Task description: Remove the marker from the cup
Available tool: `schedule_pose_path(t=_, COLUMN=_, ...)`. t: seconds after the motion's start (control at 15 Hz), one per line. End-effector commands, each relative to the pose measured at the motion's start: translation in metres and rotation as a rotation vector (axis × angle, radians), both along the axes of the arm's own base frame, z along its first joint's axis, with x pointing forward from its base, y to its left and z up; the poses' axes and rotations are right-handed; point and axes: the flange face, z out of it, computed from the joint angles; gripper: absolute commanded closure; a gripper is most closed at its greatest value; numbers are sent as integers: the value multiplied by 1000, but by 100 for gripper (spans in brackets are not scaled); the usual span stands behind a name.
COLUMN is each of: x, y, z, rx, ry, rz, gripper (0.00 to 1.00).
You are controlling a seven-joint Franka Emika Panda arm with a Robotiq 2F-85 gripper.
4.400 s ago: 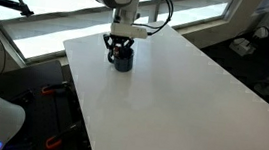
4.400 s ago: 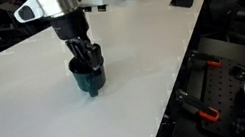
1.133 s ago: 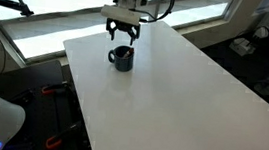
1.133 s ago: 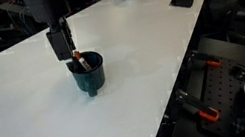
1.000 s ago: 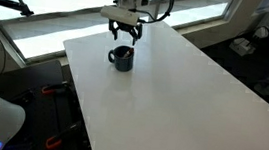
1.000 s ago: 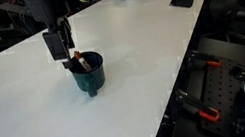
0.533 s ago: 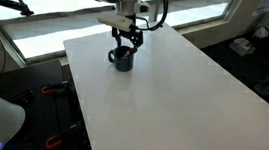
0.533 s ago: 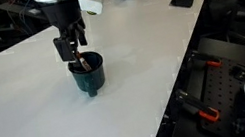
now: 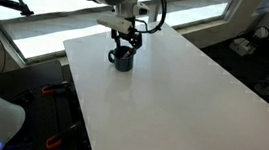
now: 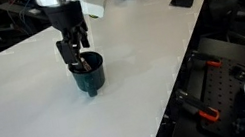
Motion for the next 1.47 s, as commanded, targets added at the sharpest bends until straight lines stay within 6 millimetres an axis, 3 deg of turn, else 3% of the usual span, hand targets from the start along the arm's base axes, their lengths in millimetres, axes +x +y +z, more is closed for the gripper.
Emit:
schedule_pose_path(t=0.0, x=0, y=-1, z=-4, rx=9, ry=2, rz=-7, gripper=25)
schedule_pose_path(t=0.07, x=0, y=-2, z=-6, rx=9, ry=5, rz=-7, gripper=26)
schedule_pose_path(t=0.67, x=0, y=-9, z=-8, rx=-3, ry=6, rz=-8, gripper=94)
schedule_pose_path(t=0.73, x=-1, y=-8, z=-8, rx=-2, ry=6, rz=-5, gripper=96)
schedule_pose_path(t=0.93, x=-2, y=-9, z=-11, rx=-4, ry=11, rz=-4, gripper=88)
schedule_pose_path(t=1.13, x=-2, y=-7, z=-11, rx=-10, ry=11, rz=5, gripper=95)
schedule_pose_path(t=1.4, x=0, y=-3, z=-9, rx=-11, ry=-2, rz=25, gripper=95)
